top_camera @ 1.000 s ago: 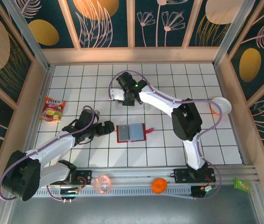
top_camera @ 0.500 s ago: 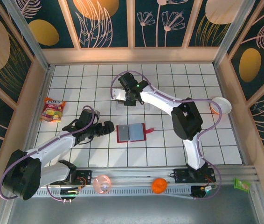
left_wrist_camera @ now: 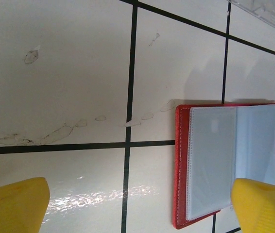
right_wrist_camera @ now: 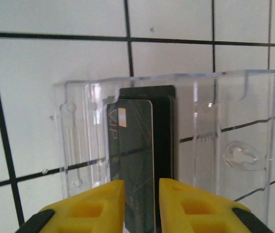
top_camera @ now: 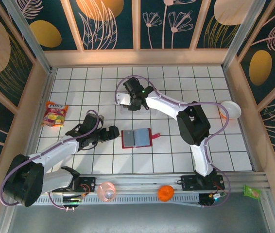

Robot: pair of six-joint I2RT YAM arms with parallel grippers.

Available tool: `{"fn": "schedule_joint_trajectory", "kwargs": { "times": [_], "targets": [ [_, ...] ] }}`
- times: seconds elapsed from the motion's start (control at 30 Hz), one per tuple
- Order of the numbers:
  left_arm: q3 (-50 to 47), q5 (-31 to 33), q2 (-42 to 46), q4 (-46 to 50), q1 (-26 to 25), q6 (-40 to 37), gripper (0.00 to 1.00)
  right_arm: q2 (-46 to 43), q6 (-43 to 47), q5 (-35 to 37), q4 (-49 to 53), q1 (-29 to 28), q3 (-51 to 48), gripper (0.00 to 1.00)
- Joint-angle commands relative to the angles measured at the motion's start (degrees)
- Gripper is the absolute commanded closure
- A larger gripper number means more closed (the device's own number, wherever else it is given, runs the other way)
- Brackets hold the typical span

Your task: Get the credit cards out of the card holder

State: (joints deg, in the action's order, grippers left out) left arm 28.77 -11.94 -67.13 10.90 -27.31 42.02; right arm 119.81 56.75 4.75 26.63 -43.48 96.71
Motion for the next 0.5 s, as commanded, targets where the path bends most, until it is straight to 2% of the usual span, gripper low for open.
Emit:
{"fn": "schedule_joint_trajectory", "kwargs": {
  "times": [0.0,0.23,0.4,0.47],
  "targets": [
    [0.2,-0.8,0.4,-0.2,0.4,-0.4,0.04,0.3,-2.6,1.4,-5.3,0.4,1.8,0.72],
    [-0.2,0.0,2.1,-1.1,0.4,0.3,0.01,-1.9,-12.3,-0.8,-10.0,0.7,4.0,0.68],
    [-0.1,2.7,4.4,-2.5,0.4,0.8,0.01,-6.4,-31.2,-7.7,-14.8,0.5,3.6,0.66],
    [-0.2,3.9,5.2,-3.0,0.4,1.2,0.01,-8.6,-39.1,-8.2,-16.9,0.5,1.2,0.65]
  ]
}}
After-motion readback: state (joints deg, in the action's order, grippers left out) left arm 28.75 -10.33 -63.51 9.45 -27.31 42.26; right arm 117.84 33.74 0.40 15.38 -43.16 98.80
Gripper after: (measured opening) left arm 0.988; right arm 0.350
